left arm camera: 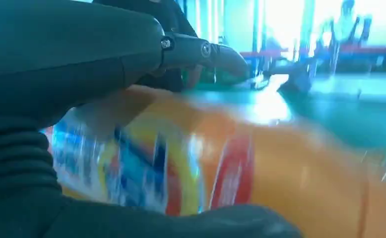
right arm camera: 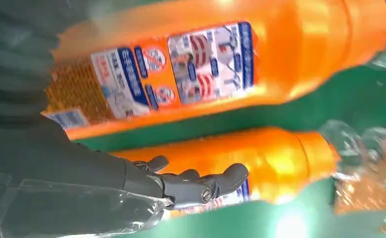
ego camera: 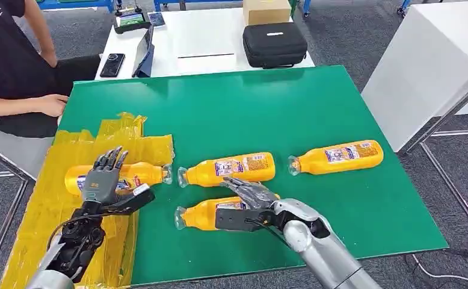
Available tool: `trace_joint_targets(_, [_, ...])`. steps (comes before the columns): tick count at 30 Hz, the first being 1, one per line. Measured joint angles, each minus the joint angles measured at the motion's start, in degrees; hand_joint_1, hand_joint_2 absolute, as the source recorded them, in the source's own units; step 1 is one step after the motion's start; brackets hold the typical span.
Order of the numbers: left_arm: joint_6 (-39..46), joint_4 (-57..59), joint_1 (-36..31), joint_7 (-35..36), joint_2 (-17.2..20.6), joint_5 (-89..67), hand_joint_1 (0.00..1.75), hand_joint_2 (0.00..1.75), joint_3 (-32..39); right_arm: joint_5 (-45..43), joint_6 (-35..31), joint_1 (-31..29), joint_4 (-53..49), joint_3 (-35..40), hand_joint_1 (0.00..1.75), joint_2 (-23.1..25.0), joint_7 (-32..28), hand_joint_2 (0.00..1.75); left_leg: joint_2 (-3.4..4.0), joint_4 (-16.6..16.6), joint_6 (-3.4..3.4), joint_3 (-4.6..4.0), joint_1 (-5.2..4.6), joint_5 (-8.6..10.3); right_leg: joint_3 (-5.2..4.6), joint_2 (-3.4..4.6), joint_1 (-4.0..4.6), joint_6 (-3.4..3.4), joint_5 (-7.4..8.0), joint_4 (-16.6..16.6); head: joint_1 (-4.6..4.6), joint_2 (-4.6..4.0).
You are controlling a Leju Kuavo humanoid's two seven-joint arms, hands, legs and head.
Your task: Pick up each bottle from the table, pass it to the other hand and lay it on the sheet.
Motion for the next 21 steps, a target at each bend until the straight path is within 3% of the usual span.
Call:
trace_joint_targets(6, [1.73, -16.56, 4.49, -7.48, -0.7, 20.72, 0.0, 0.0, 4.26, 1.66, -0.52, 1.04, 0.72, 1.4, 0.0, 0.11, 3.87, 1.75, 0.03, 0.0, 0.0, -0.14, 0.0, -0.01, -0.17, 0.03, -0.01, 0.0, 0.0, -0.01, -0.02, 0.0])
trace_joint_targets(9, [1.38, -23.06, 5.65, -8.42, -1.2, 23.75, 0.0, 0.0, 6.14, 2.03, -0.68, 0.97, 1.05, 1.9, 0.0, 0.22, 4.2, 1.75, 0.02, 0.0, -0.01, -0.14, 0.0, -0.03, -0.16, 0.02, -0.01, -0.01, -0.01, -0.02, 0.0, 0.0])
trace_joint_targets(14, [1.23, -31.37, 7.25, -14.25, -2.86, 36.09, 0.0, 0.0, 8.28, 3.69, -0.81, 1.04, 1.22, 2.27, 0.0, 0.35, 6.54, 1.75, 0.03, 0.0, -0.01, -0.13, 0.0, -0.02, -0.16, 0.02, -0.01, -0.01, -0.01, -0.02, 0.0, 0.0])
trace_joint_targets(21, [-0.04, -38.71, 8.35, -15.83, -4.43, 45.06, 0.0, 0.0, 9.01, 6.84, -1.73, 2.06, 1.12, 2.27, 0.0, 0.66, 8.79, 1.75, 0.01, 0.0, -0.01, -0.11, 0.0, -0.02, -0.12, 0.02, -0.01, -0.01, -0.01, -0.03, 0.0, 0.0])
